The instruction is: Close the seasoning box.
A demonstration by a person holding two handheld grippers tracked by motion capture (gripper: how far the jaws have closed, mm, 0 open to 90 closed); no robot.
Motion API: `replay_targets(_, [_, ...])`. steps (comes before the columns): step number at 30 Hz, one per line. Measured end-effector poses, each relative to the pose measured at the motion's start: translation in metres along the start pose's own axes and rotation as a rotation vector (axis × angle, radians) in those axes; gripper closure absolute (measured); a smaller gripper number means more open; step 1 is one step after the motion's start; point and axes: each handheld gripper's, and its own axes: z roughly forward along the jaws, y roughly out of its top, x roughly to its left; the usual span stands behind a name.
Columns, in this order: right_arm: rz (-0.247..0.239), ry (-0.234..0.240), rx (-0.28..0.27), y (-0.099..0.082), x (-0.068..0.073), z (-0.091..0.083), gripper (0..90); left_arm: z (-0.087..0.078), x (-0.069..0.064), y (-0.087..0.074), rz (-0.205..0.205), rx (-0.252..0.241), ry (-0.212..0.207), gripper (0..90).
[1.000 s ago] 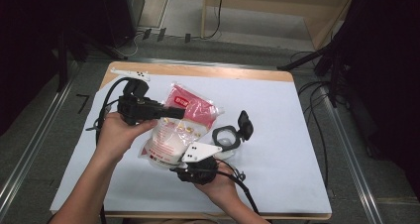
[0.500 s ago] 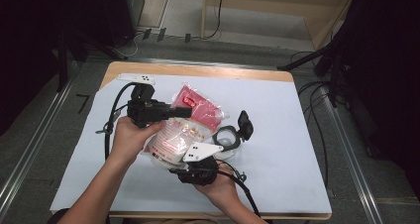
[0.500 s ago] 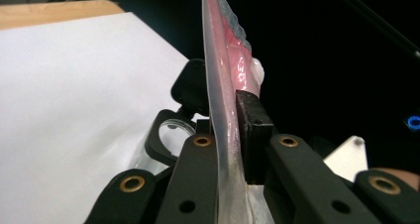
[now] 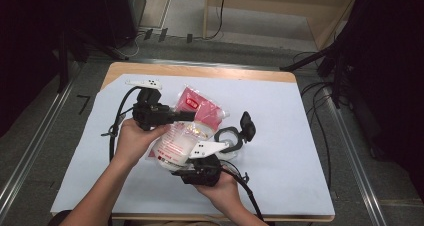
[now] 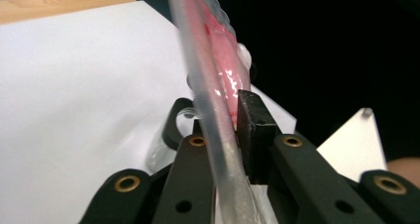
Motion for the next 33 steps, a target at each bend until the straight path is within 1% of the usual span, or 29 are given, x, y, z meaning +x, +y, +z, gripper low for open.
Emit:
replay_targets(1, [0.000,0.000,0.000,0.000,0.000,0.000,61.3,0.000,0.000,0.000,0.000,0.000,0.000,83.8])
replay_targets(4, [-0.010,0.015,0.002,0.000,-0.001,-0.001,61.8,-0.001,0.003,-0.003,0.039,-0.007,-0.015,83.1])
replay_targets(5, [-0.013,0.022,0.003,0.001,-0.002,-0.001,62.3,-0.001,0.004,-0.004,0.046,-0.018,-0.021,82.6])
replay_targets(6, [-0.020,0.037,0.004,0.002,-0.001,-0.002,63.4,0.000,0.007,-0.006,0.047,-0.032,-0.039,81.6])
replay_targets(7, [-0.020,0.037,0.004,0.002,-0.001,-0.002,63.4,0.000,0.007,-0.006,0.047,-0.032,-0.039,80.9])
replay_targets(8, [-0.034,0.054,0.006,0.004,0.000,-0.003,64.4,0.003,0.009,-0.009,0.032,-0.051,-0.052,80.2])
replay_targets(9, [-0.034,0.054,0.006,0.004,0.000,-0.003,64.4,0.003,0.009,-0.009,0.032,-0.051,-0.052,80.1])
replay_targets(10, [-0.035,0.050,0.006,0.004,0.001,-0.003,64.5,0.005,0.011,-0.010,0.012,-0.058,-0.062,80.1])
replay_targets(11, [-0.042,0.037,0.013,0.004,0.002,-0.003,65.0,0.007,0.012,-0.011,0.000,-0.056,-0.067,80.4])
replay_targets(12, [-0.042,0.037,0.013,0.004,0.002,-0.003,65.0,0.007,0.012,-0.011,0.000,-0.056,-0.067,80.6])
replay_targets(13, [-0.036,0.039,0.012,0.004,0.001,-0.003,65.0,0.009,0.012,-0.012,0.001,-0.057,-0.058,80.6])
replay_targets(14, [-0.033,0.031,0.011,0.002,0.000,-0.002,65.1,0.010,0.012,-0.012,-0.004,-0.055,-0.059,80.9])
replay_targets(15, [-0.033,0.031,0.011,0.002,0.000,-0.002,65.1,0.011,0.012,-0.012,-0.006,-0.056,-0.063,80.9])
replay_targets(16, [-0.032,0.024,0.016,0.001,0.000,-0.002,64.9,0.013,0.013,-0.013,-0.025,-0.057,-0.080,81.8])
replay_targets(21, [-0.041,0.001,0.032,0.000,0.003,-0.001,64.3,0.015,0.011,-0.013,-0.018,-0.044,-0.082,82.7])
replay_targets(22, [-0.052,-0.019,0.034,0.000,0.005,0.000,62.9,0.015,0.009,-0.013,-0.019,-0.036,-0.075,83.0])
replay_targets(23, [-0.052,-0.019,0.034,0.000,0.005,0.000,62.9,0.015,0.009,-0.013,-0.019,-0.036,-0.075,82.9])
replay_targets(24, [-0.083,-0.049,0.032,0.000,0.007,0.001,60.8,0.018,0.008,-0.013,-0.041,-0.027,-0.087,82.9])
replay_targets(25, [-0.083,-0.049,0.032,0.000,0.007,0.001,60.8,0.018,0.008,-0.013,-0.041,-0.027,-0.087,83.0])
replay_targets(26, [-0.079,-0.065,0.040,0.000,0.010,0.002,61.1,0.019,0.008,-0.013,-0.042,-0.020,-0.097,83.0])
replay_targets(27, [-0.079,-0.065,0.040,0.000,0.010,0.002,61.1,0.020,0.006,-0.012,-0.044,-0.022,-0.098,83.0])
replay_targets(29, [-0.066,-0.074,0.024,-0.002,0.010,0.001,62.2,0.021,0.003,-0.012,-0.050,-0.019,-0.083,82.7])
replay_targets(30, [-0.054,-0.073,0.027,-0.002,0.009,0.001,62.4,0.022,0.003,-0.012,-0.053,-0.015,-0.085,81.7])
replay_targets(31, [-0.054,-0.073,0.027,-0.002,0.009,0.001,62.4,0.023,0.003,-0.012,-0.053,-0.009,-0.084,81.7])
replay_targets(32, [-0.052,-0.078,0.031,-0.002,0.009,0.001,62.3,0.025,0.002,-0.012,-0.053,0.000,-0.080,80.8])
replay_targets(33, [-0.040,-0.077,0.036,-0.003,0.010,0.002,62.1,0.027,0.001,-0.012,-0.053,0.011,-0.068,80.3])
